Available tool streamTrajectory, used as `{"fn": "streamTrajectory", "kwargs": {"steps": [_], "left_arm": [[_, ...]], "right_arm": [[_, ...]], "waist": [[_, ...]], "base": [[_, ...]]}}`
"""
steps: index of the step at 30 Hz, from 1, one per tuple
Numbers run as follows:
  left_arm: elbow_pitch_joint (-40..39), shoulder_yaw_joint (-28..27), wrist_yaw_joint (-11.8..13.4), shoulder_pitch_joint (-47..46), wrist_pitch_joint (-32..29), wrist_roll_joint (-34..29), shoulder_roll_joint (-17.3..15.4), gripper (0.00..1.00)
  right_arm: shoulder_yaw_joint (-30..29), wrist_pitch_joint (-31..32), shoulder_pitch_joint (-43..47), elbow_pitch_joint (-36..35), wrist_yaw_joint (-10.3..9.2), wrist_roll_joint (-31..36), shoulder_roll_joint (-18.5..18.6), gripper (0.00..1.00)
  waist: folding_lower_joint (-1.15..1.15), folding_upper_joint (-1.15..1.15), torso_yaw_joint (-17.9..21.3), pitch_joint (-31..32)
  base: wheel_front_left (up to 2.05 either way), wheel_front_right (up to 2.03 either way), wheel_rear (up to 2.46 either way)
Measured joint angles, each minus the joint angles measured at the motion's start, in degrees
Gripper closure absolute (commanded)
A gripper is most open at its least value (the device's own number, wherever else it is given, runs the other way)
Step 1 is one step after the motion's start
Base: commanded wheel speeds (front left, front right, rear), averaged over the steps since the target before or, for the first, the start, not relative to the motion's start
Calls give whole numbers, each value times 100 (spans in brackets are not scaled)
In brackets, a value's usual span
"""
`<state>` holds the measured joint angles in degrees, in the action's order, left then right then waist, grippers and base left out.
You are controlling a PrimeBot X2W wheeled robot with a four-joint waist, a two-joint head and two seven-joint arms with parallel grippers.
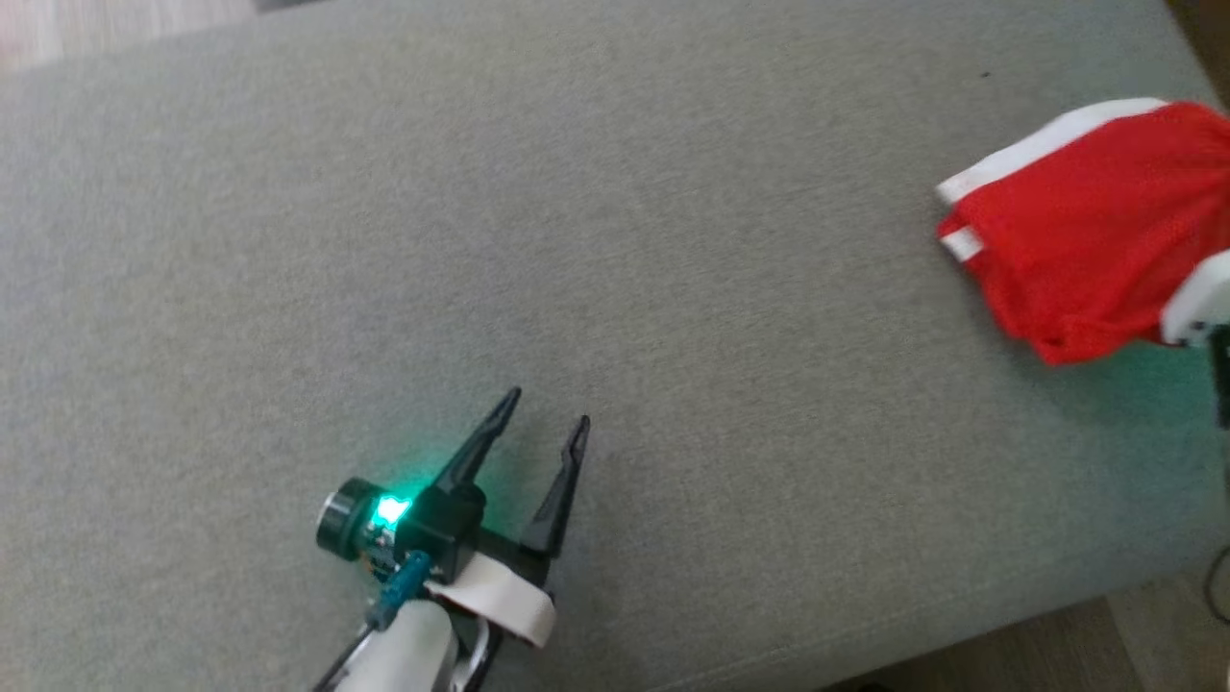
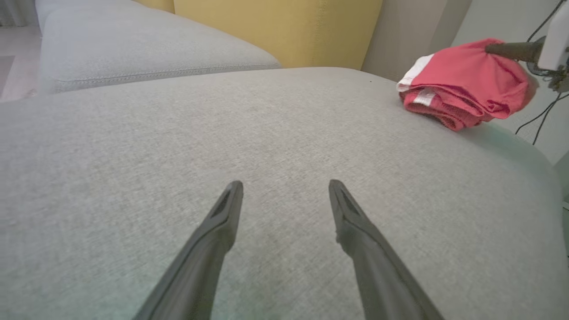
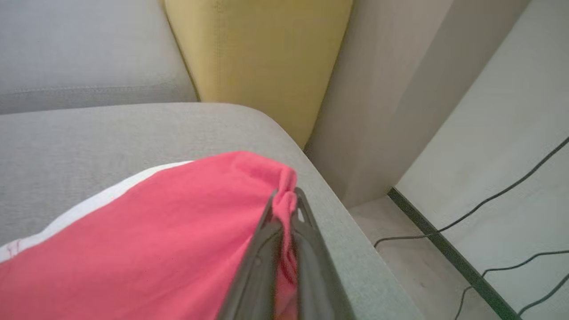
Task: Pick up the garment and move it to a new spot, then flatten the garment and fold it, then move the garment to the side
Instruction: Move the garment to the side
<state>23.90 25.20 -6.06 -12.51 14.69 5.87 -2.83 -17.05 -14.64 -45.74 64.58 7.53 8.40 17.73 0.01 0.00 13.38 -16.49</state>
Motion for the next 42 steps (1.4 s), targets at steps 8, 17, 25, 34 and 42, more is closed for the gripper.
{"fn": "streamTrajectory", "kwargs": {"steps": [8,17,25,34,42], "left_arm": [[5,-138,-51,-144,0,-91,0,0],[-2,-483,101,-128,0,-87,11,0],[-13,-925,367,219,0,-80,11,0],[92,-1302,508,680,0,-81,11,0],[87,-1745,609,1144,0,-112,11,0]], "right_arm": [[-1222,1,-80,-129,0,753,-175,0],[-283,0,99,-1601,0,144,-1216,0],[694,0,1598,-2334,0,-757,-1429,0],[1456,0,2847,-2662,0,-1641,-1461,0],[2017,0,3288,-2833,0,-1811,-1485,0]], "waist": [[0,0,-142,-176],[-1,0,-253,169],[-2,0,-614,636],[-2,0,-1005,1239],[-2,0,-1141,1681]], "base": [[0,0,0],[0,0,0],[0,0,0],[0,0,0],[0,0,0]]}}
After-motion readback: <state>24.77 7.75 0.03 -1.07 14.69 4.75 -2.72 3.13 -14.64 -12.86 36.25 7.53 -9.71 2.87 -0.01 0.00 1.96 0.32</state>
